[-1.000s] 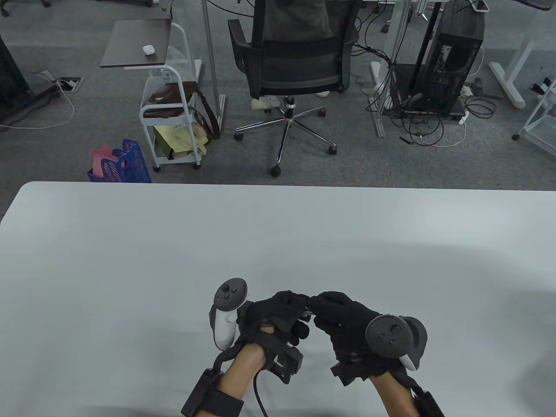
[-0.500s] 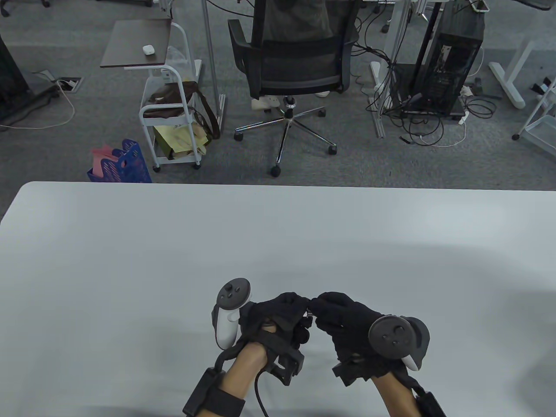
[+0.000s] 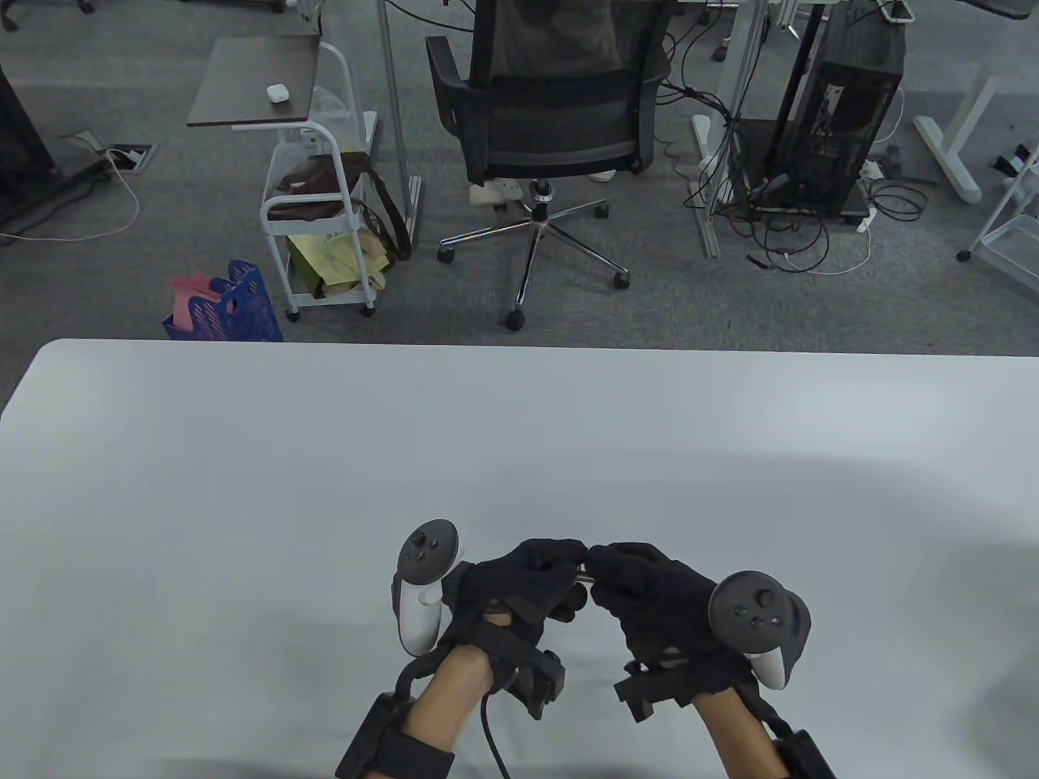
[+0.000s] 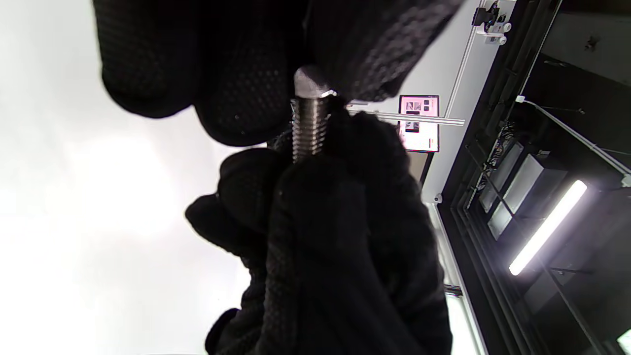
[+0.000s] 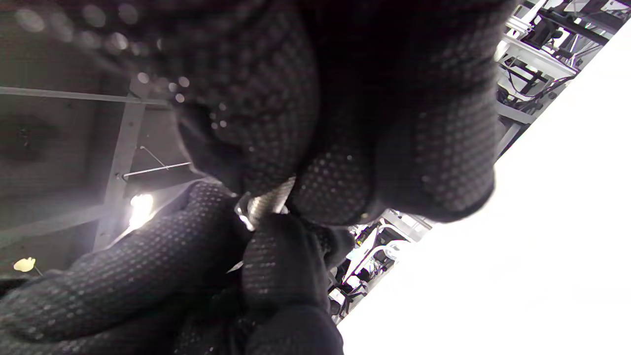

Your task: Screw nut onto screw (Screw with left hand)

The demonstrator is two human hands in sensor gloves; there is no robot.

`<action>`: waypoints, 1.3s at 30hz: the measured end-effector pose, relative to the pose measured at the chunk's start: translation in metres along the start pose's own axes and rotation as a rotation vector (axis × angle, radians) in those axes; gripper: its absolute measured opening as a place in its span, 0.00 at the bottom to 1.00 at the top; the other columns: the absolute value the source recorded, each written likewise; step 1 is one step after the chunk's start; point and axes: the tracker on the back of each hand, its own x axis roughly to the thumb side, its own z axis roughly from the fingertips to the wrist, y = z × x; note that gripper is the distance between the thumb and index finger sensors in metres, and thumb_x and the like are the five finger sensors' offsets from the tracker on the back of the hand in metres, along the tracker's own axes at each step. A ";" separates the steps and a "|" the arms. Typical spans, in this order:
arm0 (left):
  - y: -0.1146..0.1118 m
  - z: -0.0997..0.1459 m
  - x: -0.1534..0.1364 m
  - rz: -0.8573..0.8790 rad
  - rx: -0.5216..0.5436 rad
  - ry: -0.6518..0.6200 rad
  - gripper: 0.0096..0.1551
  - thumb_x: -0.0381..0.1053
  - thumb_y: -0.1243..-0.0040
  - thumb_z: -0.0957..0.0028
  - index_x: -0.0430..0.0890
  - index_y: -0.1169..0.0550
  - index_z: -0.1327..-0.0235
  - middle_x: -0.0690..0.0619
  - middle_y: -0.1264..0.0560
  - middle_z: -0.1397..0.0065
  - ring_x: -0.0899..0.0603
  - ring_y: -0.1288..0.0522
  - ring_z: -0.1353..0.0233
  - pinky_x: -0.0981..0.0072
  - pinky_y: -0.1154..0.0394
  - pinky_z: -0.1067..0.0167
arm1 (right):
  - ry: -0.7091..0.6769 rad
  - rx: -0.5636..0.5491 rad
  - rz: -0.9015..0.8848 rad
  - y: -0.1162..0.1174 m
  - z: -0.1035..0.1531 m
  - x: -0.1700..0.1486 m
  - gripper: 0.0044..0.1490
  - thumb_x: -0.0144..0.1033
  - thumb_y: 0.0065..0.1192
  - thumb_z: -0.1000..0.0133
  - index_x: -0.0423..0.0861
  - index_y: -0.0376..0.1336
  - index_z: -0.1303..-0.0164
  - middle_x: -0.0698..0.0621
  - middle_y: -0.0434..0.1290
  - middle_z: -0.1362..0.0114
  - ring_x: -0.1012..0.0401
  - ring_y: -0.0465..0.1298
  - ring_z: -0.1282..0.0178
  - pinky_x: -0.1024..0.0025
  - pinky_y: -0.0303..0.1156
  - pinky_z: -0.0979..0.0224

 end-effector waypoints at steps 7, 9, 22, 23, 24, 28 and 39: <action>0.000 -0.002 -0.001 0.000 0.004 0.024 0.29 0.47 0.33 0.56 0.39 0.17 0.41 0.34 0.23 0.36 0.45 0.12 0.52 0.57 0.13 0.53 | 0.003 -0.006 -0.026 -0.002 0.000 -0.002 0.23 0.28 0.85 0.64 0.48 0.80 0.57 0.46 0.83 0.42 0.53 0.92 0.59 0.62 0.94 0.55; 0.001 0.001 0.002 -0.065 0.037 0.042 0.28 0.50 0.32 0.57 0.41 0.14 0.45 0.36 0.18 0.42 0.42 0.11 0.57 0.50 0.14 0.57 | -0.005 -0.007 -0.025 -0.003 0.000 -0.001 0.23 0.28 0.85 0.65 0.48 0.81 0.57 0.46 0.83 0.42 0.53 0.92 0.59 0.62 0.94 0.55; -0.001 0.002 0.004 -0.052 0.021 0.047 0.33 0.49 0.34 0.56 0.38 0.22 0.37 0.37 0.19 0.40 0.39 0.13 0.55 0.47 0.16 0.55 | -0.004 0.009 -0.029 -0.004 -0.001 0.000 0.23 0.28 0.85 0.65 0.47 0.81 0.58 0.46 0.84 0.42 0.52 0.92 0.59 0.61 0.94 0.55; -0.001 0.002 0.005 -0.073 0.025 0.052 0.29 0.50 0.33 0.56 0.39 0.18 0.43 0.38 0.16 0.44 0.38 0.12 0.57 0.46 0.16 0.57 | -0.003 0.010 -0.030 -0.004 -0.001 0.000 0.23 0.28 0.85 0.65 0.47 0.81 0.57 0.46 0.84 0.42 0.52 0.92 0.59 0.61 0.94 0.55; -0.001 0.003 0.006 -0.104 0.038 0.051 0.28 0.51 0.32 0.57 0.39 0.16 0.46 0.38 0.15 0.46 0.37 0.12 0.59 0.45 0.16 0.59 | -0.003 0.017 -0.030 -0.003 0.000 0.000 0.23 0.28 0.85 0.65 0.47 0.81 0.58 0.46 0.84 0.42 0.52 0.92 0.59 0.61 0.94 0.55; -0.002 0.003 0.012 -0.141 -0.023 -0.001 0.26 0.45 0.34 0.55 0.43 0.18 0.42 0.38 0.19 0.40 0.37 0.14 0.53 0.46 0.18 0.53 | 0.007 0.013 -0.039 -0.003 0.000 0.000 0.23 0.28 0.85 0.65 0.47 0.81 0.57 0.45 0.84 0.43 0.52 0.92 0.59 0.61 0.94 0.55; -0.002 0.003 0.012 -0.118 0.027 0.033 0.32 0.51 0.32 0.56 0.40 0.20 0.38 0.38 0.18 0.39 0.37 0.13 0.52 0.48 0.18 0.54 | 0.022 0.007 -0.074 -0.003 0.000 -0.001 0.23 0.29 0.85 0.64 0.47 0.80 0.57 0.46 0.84 0.43 0.53 0.92 0.59 0.62 0.94 0.55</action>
